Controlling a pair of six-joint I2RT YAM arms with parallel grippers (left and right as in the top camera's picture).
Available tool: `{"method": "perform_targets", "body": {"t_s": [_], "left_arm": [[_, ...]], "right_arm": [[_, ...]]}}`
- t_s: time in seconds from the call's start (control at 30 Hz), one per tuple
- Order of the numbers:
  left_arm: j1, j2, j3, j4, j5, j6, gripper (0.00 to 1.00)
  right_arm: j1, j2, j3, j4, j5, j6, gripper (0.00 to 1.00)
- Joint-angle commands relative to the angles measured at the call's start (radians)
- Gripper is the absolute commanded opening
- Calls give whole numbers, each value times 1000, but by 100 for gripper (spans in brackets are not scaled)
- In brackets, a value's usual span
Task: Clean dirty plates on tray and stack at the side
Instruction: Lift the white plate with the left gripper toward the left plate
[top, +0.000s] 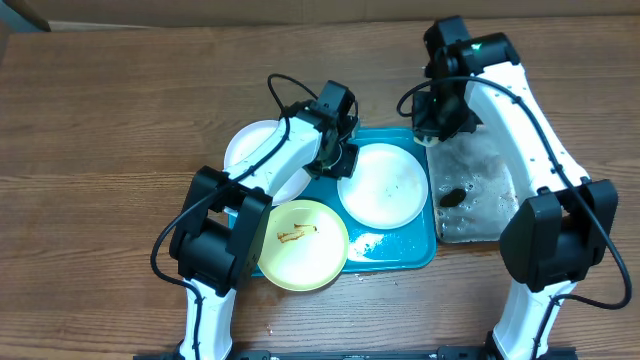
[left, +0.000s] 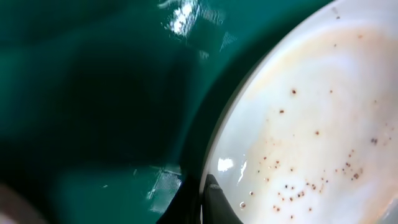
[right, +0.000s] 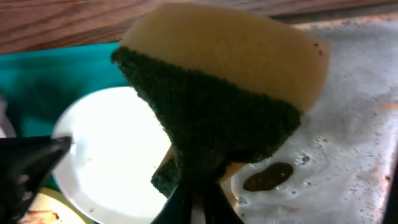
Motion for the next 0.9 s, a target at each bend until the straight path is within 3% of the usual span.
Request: {"method": "perform_targets", "body": {"t_s": [0.0,0.53,0.87], "left_arm": [[-4,-75,80,-30,-102,-12,4],[-28,-159,92,-244,-518,-157,4],[-92,-160,110,-277,-634,-182,4]], "right_arm": [[-24,-1,29,-5,17,3,4],[-32,-1,29,1,16,3,4],[-32,1,27,4,12,3,4]]}}
